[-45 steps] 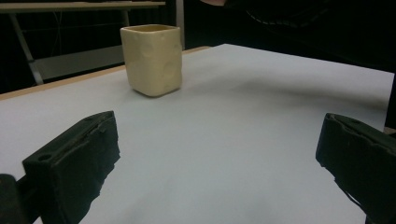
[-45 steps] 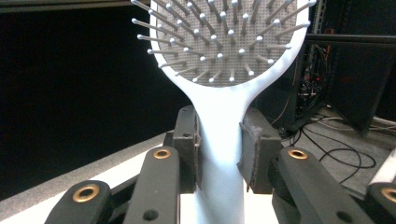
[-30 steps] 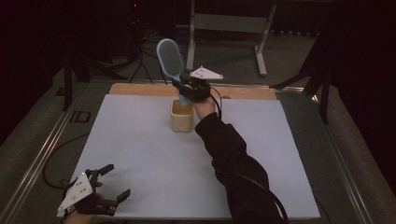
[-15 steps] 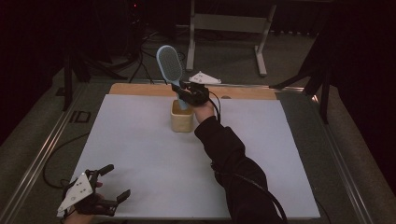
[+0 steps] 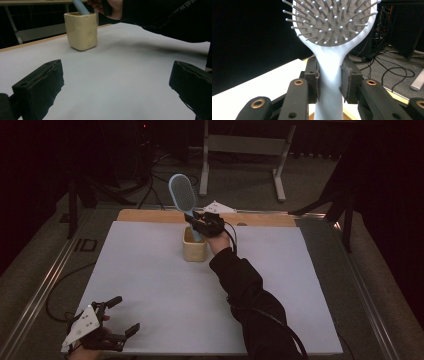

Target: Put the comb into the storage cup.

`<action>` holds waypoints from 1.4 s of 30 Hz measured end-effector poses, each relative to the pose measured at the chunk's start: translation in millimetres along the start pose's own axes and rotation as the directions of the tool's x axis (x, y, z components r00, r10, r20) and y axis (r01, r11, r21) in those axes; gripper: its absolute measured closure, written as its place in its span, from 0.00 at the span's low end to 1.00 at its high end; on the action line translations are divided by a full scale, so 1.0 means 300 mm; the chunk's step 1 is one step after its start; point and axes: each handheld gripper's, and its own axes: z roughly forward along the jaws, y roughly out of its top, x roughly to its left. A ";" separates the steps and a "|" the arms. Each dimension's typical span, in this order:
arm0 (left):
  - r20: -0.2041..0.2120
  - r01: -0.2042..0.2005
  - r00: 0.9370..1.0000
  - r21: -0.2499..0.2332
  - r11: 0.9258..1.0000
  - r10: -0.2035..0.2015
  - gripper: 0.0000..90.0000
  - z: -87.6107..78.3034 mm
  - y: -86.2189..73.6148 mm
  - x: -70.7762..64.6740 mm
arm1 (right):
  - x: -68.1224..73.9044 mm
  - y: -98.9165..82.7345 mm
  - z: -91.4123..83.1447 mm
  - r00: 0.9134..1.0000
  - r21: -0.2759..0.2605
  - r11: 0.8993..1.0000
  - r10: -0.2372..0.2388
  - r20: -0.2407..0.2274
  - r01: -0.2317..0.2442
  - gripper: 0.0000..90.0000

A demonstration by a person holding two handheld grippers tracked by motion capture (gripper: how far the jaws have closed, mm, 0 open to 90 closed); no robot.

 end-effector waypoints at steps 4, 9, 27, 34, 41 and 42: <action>0.001 0.000 1.000 0.003 1.000 0.000 0.00 0.001 -0.001 -0.001 | -0.003 -0.010 -0.001 1.000 -0.005 1.000 0.006 -0.004 -0.006 0.78; 0.002 0.001 1.000 0.003 1.000 -0.001 0.00 0.001 -0.001 -0.001 | -0.006 -0.024 -0.002 1.000 0.001 1.000 0.002 -0.002 -0.002 0.78; 0.003 0.008 1.000 0.003 1.000 -0.008 0.00 0.002 -0.003 0.002 | -0.024 -0.049 0.000 1.000 0.037 0.999 0.015 -0.011 -0.015 0.78; 0.002 0.009 1.000 0.002 1.000 -0.009 0.00 0.001 -0.003 0.003 | -0.016 -0.045 0.002 1.000 0.059 0.998 -0.012 -0.007 0.012 0.77; 0.002 0.007 1.000 0.005 1.000 -0.007 0.00 0.001 -0.004 0.003 | -0.008 -0.049 0.006 1.000 0.087 0.996 -0.014 -0.019 0.016 0.69; 0.002 0.009 1.000 0.005 1.000 -0.009 0.00 0.001 -0.004 0.003 | -0.008 -0.051 0.004 1.000 0.086 0.996 -0.003 -0.021 0.005 0.65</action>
